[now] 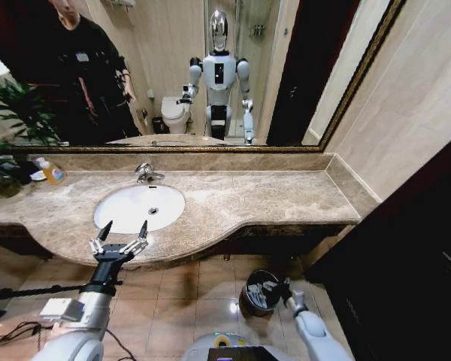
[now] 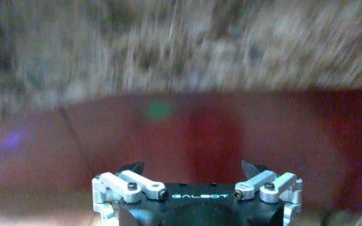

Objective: Pick up the trash from the sink and place it in the trash bin.

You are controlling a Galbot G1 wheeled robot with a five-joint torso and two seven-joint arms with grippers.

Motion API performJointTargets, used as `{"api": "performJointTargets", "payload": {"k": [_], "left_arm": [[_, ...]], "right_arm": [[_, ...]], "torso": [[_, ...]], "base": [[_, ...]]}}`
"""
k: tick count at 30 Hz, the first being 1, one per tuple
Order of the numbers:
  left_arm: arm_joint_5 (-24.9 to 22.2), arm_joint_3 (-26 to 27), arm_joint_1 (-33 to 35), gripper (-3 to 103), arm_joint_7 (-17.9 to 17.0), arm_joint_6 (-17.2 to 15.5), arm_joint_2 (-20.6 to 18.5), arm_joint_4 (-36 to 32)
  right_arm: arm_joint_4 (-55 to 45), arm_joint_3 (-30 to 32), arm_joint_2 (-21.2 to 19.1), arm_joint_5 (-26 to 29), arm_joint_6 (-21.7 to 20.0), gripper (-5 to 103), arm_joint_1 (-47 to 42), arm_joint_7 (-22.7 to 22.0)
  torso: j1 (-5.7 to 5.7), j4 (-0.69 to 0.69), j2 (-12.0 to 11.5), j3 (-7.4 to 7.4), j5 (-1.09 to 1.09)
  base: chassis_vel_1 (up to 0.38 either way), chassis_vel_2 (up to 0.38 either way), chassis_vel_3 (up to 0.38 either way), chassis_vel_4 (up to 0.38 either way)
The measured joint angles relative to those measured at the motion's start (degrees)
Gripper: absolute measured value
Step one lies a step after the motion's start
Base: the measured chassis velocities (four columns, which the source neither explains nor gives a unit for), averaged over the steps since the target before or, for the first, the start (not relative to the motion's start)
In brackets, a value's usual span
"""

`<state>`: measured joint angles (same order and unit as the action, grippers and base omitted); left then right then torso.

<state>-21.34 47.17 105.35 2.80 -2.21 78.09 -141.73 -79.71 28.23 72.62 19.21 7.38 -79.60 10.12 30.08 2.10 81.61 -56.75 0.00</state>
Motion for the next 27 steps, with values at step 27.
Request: {"api": "performJointTargets", "payload": {"k": [27], "left_arm": [[0.00, 0.00, 0.00, 100, 0.00, 0.00, 0.00, 0.00]], "right_arm": [[-49.60, 15.69, -2.85, 6.87, -8.30, 100, -14.34, -11.01]], "torso": [[0.00, 0.01, 0.00, 0.00, 0.00]], "base": [[0.000, 0.000, 0.000, 0.000]]}}
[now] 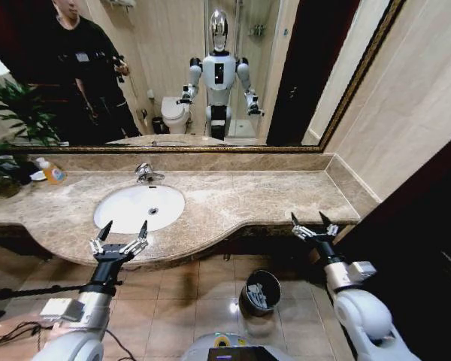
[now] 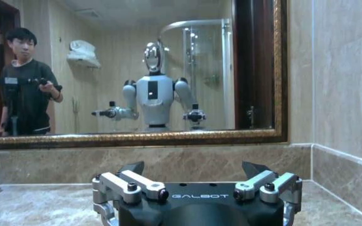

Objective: Pick up the trash from the sink and place it in the trash bin.

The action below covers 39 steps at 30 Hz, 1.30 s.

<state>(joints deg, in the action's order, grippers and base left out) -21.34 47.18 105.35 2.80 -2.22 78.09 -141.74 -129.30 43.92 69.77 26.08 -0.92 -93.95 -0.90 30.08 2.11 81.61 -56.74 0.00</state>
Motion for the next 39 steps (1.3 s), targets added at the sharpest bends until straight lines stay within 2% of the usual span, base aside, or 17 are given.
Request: {"api": "performJointTargets", "payload": {"k": [39], "left_arm": [[0.00, 0.00, 0.00, 100, 0.00, 0.00, 0.00, 0.00]], "right_arm": [[0.61, 0.03, -0.13, -1.01, -0.76, 100, 0.23, -0.11]], "torso": [[0.01, 0.00, -0.01, 0.00, 0.00]], "base": [[0.000, 0.000, 0.000, 0.000]]}}
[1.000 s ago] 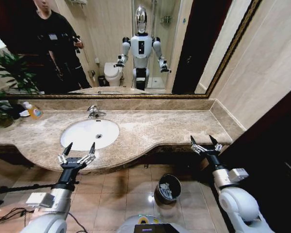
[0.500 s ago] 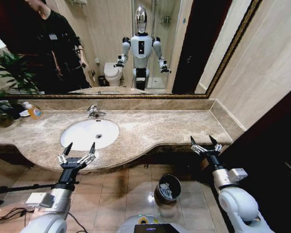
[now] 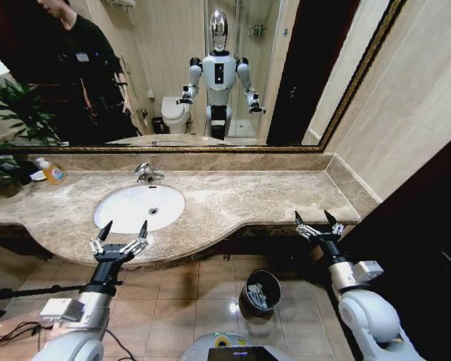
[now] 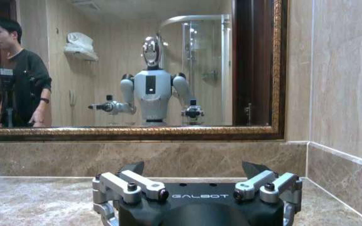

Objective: Pick up the trash from the sink and place it in the trash bin.

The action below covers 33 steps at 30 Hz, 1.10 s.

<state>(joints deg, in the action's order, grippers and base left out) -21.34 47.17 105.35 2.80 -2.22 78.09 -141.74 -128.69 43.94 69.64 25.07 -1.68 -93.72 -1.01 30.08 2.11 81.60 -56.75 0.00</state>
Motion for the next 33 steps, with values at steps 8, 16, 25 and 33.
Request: {"api": "performJointTargets", "payload": {"k": [8, 16, 25, 33], "left_arm": [[0.00, 0.00, 0.00, 100, 0.00, 0.00, 0.00, 0.00], [0.00, 0.00, 0.00, 100, 0.00, 0.00, 0.00, 0.00], [0.00, 0.00, 0.00, 100, 0.00, 0.00, 0.00, 0.00], [0.00, 0.00, 0.00, 100, 0.00, 0.00, 0.00, 0.00]], "right_arm": [[0.03, -0.01, 0.00, -0.02, 0.02, 100, 0.01, 0.02], [0.05, -0.01, 0.00, -0.02, 0.05, 100, 0.01, 0.04], [0.06, -0.01, 0.00, -0.02, 0.06, 100, 0.01, 0.04], [0.06, -0.01, 0.00, -0.02, 0.06, 100, 0.01, 0.04]], "torso": [[0.00, 0.00, 0.00, 0.00, 0.00], [0.00, 0.00, 0.00, 0.00, 0.00], [0.00, 0.00, 0.00, 0.00, 0.00], [0.00, 0.00, 0.00, 0.00, 0.00]], "base": [[0.000, 0.000, 0.000, 0.000], [0.000, 0.000, 0.000, 0.000], [0.000, 0.000, 0.000, 0.000], [0.000, 0.000, 0.000, 0.000]]}}
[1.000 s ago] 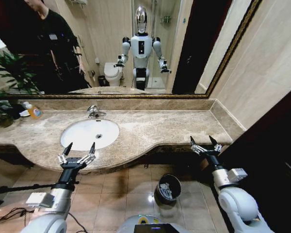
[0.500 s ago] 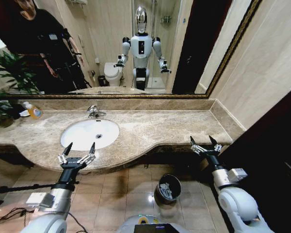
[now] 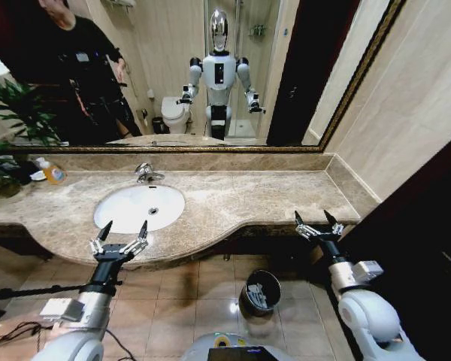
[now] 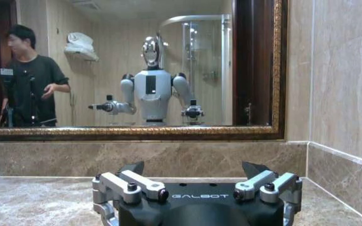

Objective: Pick up the trash from the sink and place it in the trash bin.

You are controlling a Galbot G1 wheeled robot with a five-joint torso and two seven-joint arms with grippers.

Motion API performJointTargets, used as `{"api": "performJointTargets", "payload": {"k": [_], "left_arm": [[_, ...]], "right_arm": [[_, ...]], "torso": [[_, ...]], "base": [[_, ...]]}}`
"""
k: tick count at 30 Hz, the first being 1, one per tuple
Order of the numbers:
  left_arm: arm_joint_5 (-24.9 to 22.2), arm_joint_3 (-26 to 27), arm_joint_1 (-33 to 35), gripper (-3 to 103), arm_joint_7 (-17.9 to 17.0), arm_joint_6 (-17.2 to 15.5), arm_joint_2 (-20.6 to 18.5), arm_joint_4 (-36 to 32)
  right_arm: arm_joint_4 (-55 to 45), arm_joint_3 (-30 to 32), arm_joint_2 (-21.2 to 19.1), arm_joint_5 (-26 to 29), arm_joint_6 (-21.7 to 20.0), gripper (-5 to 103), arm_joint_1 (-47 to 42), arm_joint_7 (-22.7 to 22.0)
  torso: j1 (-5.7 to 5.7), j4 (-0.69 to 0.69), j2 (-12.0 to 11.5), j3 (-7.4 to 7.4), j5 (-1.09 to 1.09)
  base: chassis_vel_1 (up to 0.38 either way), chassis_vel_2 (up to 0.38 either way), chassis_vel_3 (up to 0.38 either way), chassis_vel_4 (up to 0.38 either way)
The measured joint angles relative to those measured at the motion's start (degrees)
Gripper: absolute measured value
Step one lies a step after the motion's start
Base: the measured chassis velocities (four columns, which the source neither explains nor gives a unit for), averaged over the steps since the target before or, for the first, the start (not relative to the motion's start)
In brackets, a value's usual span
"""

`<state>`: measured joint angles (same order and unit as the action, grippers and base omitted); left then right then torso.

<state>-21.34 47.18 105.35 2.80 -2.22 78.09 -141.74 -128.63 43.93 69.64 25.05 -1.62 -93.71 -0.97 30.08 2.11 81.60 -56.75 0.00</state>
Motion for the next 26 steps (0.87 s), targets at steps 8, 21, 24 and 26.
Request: {"api": "performJointTargets", "payload": {"k": [8, 21, 24, 26], "left_arm": [[0.00, 0.00, 0.00, 100, 0.00, 0.00, 0.00, 0.00], [0.00, 0.00, 0.00, 100, 0.00, 0.00, 0.00, 0.00], [0.00, 0.00, 0.00, 100, 0.00, 0.00, 0.00, 0.00], [0.00, 0.00, 0.00, 100, 0.00, 0.00, 0.00, 0.00]], "right_arm": [[0.00, 0.00, 0.00, 0.00, 0.00, 100, 0.00, 0.00], [0.00, 0.00, 0.00, 0.00, 0.00, 100, 0.00, 0.00], [0.00, 0.00, 0.00, 0.00, 0.00, 100, 0.00, 0.00], [0.00, 0.00, 0.00, 0.00, 0.00, 100, 0.00, 0.00]], "torso": [[0.00, 0.00, 0.00, 0.00, 0.00], [0.00, 0.00, 0.00, 0.00, 0.00], [0.00, 0.00, 0.00, 0.00, 0.00], [0.00, 0.00, 0.00, 0.00, 0.00]], "base": [[0.000, 0.000, 0.000, 0.000], [0.000, 0.000, 0.000, 0.000], [0.000, 0.000, 0.000, 0.000], [0.000, 0.000, 0.000, 0.000]]}}
